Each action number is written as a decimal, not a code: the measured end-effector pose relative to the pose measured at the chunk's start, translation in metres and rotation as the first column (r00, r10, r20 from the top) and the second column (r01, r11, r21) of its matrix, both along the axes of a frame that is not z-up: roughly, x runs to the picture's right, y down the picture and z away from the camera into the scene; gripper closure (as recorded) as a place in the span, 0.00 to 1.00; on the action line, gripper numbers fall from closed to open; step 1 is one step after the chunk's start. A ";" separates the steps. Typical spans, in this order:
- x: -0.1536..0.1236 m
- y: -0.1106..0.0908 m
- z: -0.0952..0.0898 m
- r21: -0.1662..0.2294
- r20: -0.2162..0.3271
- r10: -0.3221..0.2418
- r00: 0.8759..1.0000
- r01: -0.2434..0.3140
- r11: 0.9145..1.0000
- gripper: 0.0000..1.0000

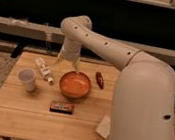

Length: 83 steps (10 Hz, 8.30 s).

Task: Place the bottle in the ceramic bowl

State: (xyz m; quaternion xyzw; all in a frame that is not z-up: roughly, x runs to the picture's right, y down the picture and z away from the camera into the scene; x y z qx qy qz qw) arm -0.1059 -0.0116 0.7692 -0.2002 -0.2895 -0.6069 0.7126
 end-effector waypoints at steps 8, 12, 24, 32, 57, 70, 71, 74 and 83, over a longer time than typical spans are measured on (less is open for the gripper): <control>0.000 0.000 0.000 0.000 0.000 0.000 1.000 0.000 1.000 0.20; 0.000 0.000 0.000 0.000 0.000 0.000 1.000 0.000 1.000 0.20; -0.069 -0.025 0.106 -0.029 0.142 -0.319 0.937 0.326 0.945 0.20; -0.148 -0.002 0.154 0.005 0.271 -0.467 0.842 0.483 0.875 0.20; -0.159 0.004 0.163 0.019 0.315 -0.484 0.816 0.505 0.863 0.20; -0.136 0.018 0.147 0.100 0.348 -0.501 0.792 0.500 0.860 0.20; -0.137 0.018 0.146 0.101 0.349 -0.501 0.792 0.500 0.860 0.20; -0.137 0.018 0.146 0.101 0.349 -0.501 0.792 0.500 0.860 0.20; -0.149 0.032 0.153 0.143 0.331 -0.547 0.769 0.532 0.834 0.20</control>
